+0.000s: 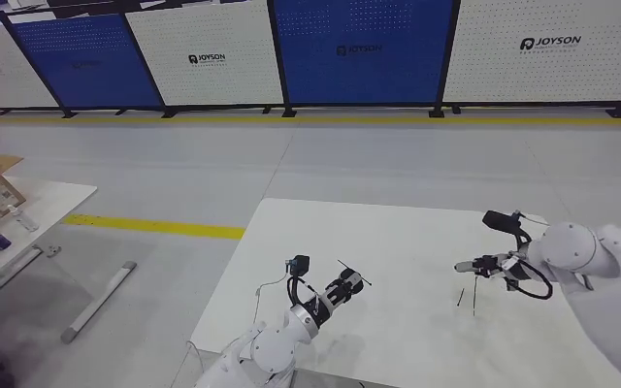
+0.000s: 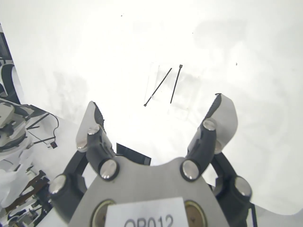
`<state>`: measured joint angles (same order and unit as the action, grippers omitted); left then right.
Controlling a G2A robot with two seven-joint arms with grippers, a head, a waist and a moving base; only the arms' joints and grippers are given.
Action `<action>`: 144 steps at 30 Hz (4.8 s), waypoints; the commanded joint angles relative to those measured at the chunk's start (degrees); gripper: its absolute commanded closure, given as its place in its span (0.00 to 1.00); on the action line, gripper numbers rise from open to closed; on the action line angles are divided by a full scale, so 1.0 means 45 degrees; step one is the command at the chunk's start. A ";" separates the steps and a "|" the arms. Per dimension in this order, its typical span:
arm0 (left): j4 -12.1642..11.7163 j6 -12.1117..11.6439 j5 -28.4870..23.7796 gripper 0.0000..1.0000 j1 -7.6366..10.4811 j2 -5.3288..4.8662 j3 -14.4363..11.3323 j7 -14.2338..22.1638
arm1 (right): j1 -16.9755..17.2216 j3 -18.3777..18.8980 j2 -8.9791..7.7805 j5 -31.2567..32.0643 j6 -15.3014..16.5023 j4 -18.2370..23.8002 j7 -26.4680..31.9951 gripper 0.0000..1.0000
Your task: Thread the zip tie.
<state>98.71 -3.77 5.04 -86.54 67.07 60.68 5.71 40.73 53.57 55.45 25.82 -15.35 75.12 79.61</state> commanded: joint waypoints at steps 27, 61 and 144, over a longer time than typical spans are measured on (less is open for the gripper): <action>0.0000 0.0000 0.0000 1.00 0.0000 0.0000 0.0000 0.0000 | -0.0192 -0.1142 0.0126 0.0114 0.0015 -0.0404 -0.0012 0.00; 0.0000 0.0000 0.0000 1.00 0.0000 0.0000 0.0000 0.0000 | -0.1249 -0.2626 0.0387 0.0069 -0.0918 -0.1997 0.0006 0.67; 0.0000 0.0000 0.0000 1.00 0.0000 0.0000 0.0000 0.0000 | 0.0535 -0.0436 0.0054 0.0524 -0.0901 -0.0313 -0.0966 1.00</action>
<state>98.71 -3.77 5.04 -86.54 67.07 60.68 5.71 42.76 50.09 55.77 29.87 -19.48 74.00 76.49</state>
